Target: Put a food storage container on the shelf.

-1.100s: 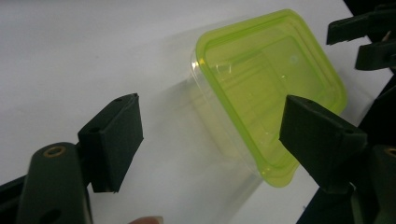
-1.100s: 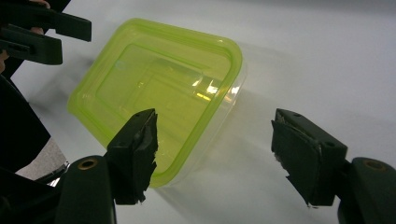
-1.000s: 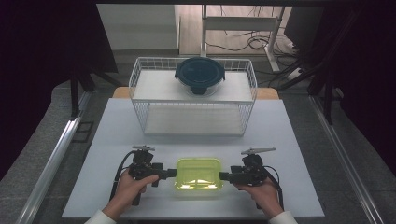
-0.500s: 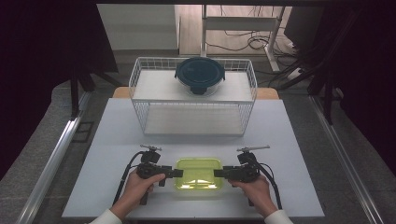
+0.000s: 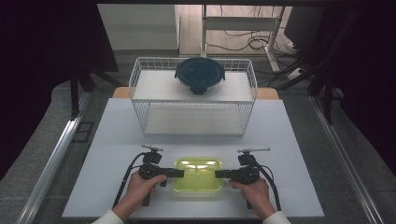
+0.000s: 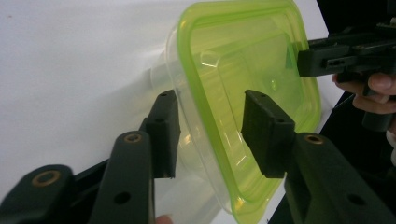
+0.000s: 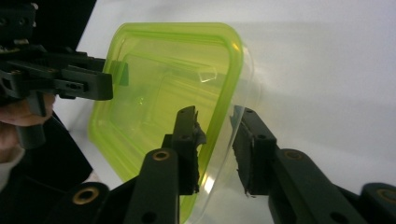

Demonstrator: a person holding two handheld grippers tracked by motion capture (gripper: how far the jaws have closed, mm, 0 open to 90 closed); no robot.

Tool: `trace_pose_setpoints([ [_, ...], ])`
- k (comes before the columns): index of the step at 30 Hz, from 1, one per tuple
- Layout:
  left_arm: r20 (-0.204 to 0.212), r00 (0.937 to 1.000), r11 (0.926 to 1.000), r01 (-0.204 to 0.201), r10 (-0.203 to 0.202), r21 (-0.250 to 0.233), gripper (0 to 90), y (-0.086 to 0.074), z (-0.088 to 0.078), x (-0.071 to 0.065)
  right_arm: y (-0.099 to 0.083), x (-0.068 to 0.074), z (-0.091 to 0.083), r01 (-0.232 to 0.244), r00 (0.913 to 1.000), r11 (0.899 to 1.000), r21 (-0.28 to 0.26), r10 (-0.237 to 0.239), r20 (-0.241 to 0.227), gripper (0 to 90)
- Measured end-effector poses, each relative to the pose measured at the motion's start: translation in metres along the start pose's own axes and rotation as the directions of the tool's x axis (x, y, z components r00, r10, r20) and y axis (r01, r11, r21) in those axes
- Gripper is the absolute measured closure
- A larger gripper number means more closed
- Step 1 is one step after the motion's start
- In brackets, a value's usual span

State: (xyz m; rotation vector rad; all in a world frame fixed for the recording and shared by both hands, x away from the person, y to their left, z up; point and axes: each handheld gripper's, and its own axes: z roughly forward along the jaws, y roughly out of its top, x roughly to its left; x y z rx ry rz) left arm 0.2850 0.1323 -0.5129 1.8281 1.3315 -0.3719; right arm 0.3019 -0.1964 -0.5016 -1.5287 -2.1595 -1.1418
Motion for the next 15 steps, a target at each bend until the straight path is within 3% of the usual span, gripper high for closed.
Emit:
trace_pose_setpoints([
  [9,-0.03,0.9995,0.9991,0.001,-0.003,-0.042,71.4,-0.002,-0.008,-0.005,-0.002,0.006,-0.008,0.009,0.9998,0.999,-0.033,-0.01,-0.02,76.9],
  [15,-0.027,0.9995,0.997,-0.018,0.016,-0.075,73.5,-0.002,-0.015,-0.01,-0.002,0.012,-0.012,0.061,0.9981,0.997,-0.04,-0.061,-0.002,78.3],
])
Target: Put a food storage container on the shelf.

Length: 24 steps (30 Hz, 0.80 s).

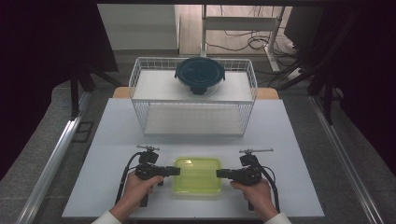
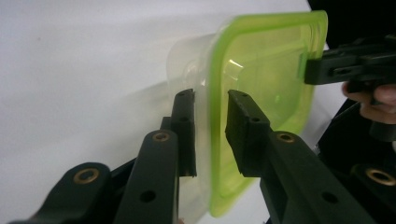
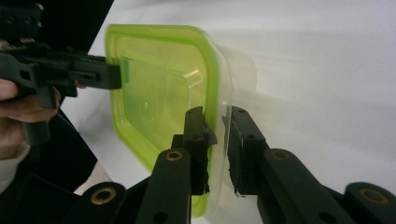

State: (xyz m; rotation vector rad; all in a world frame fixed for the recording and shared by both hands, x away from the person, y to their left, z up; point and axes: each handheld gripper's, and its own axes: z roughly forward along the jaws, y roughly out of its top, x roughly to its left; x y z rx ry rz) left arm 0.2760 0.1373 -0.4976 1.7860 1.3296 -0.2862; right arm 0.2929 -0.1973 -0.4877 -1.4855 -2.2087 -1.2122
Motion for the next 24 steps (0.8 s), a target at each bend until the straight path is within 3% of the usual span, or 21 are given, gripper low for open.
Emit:
trace_pose_setpoints([
  [3,-0.004,0.9997,0.9997,-0.023,0.023,-0.007,73.8,0.001,-0.004,-0.003,0.0,0.003,-0.001,0.017,0.9999,1.0,-0.006,-0.017,0.001,78.4],
  [24,0.014,0.9966,0.994,-0.08,0.081,-0.074,77.3,0.004,-0.023,-0.018,0.007,0.021,-0.021,0.109,0.9941,0.991,-0.075,-0.108,0.009,78.5],
])
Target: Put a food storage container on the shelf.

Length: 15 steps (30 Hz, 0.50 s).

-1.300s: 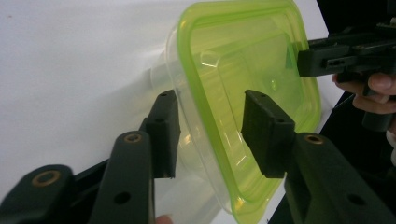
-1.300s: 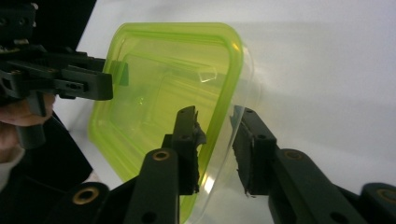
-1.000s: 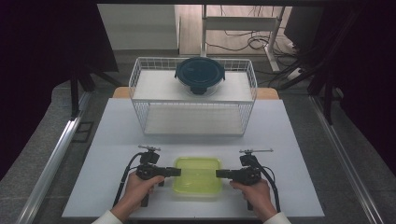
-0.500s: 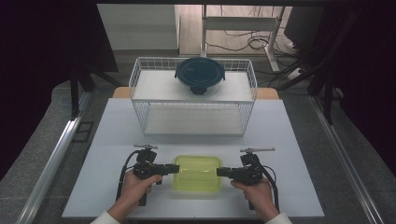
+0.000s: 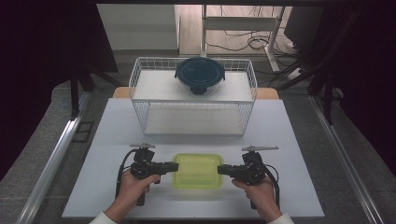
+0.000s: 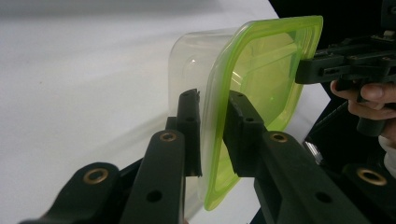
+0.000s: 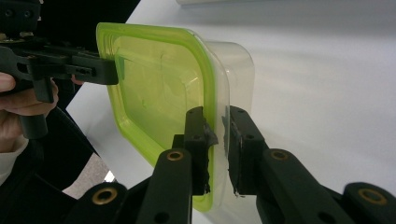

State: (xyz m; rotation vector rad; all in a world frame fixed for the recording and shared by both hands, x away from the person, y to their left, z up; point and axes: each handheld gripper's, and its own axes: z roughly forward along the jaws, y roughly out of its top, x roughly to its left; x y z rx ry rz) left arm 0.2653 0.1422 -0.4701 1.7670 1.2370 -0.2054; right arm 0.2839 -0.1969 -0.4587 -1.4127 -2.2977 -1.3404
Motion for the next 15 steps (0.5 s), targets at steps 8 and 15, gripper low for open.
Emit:
trace_pose_setpoints([
  [8,0.014,0.9996,0.9996,-0.023,0.023,-0.02,77.2,0.004,-0.006,-0.004,0.004,0.006,-0.006,0.033,0.9994,0.999,-0.017,-0.033,0.007,78.5],
  [15,0.02,0.9986,0.9981,-0.048,0.048,-0.04,77.1,0.015,-0.013,-0.009,0.013,0.011,-0.011,0.063,0.998,0.997,-0.036,-0.062,0.013,78.5],
])
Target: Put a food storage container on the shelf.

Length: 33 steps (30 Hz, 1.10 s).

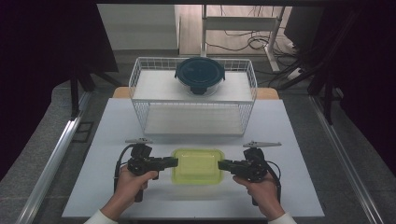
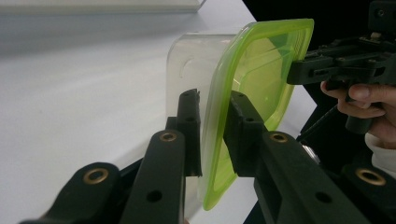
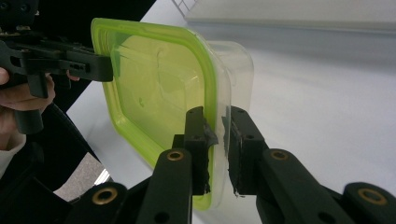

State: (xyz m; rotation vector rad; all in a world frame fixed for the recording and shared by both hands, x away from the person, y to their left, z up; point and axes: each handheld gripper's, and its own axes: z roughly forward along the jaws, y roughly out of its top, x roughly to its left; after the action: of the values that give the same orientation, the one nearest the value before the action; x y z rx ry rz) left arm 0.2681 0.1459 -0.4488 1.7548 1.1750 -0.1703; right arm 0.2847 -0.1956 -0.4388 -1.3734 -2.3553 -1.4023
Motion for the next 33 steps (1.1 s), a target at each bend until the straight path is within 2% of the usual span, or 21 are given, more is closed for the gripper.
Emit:
trace_pose_setpoints([
  [5,-0.009,0.9999,0.9998,-0.011,0.01,-0.017,77.2,0.007,-0.002,-0.003,0.007,0.003,-0.003,0.028,0.9995,1.0,-0.005,-0.028,0.015,78.5],
  [13,-0.012,0.9989,0.9973,-0.045,0.044,-0.057,77.0,0.031,-0.015,-0.013,0.034,0.01,-0.014,0.079,0.9968,0.996,-0.035,-0.078,0.015,78.5],
  [20,-0.017,0.9974,0.9944,-0.072,0.07,-0.078,77.0,0.047,-0.023,-0.02,0.051,0.014,-0.022,0.095,0.9955,0.993,-0.064,-0.094,0.012,78.5],
  [33,-0.008,0.996,0.9897,-0.09,0.089,-0.111,77.1,0.068,-0.033,-0.028,0.071,0.022,-0.034,0.116,0.9932,0.988,-0.104,-0.116,0.011,78.5],
])
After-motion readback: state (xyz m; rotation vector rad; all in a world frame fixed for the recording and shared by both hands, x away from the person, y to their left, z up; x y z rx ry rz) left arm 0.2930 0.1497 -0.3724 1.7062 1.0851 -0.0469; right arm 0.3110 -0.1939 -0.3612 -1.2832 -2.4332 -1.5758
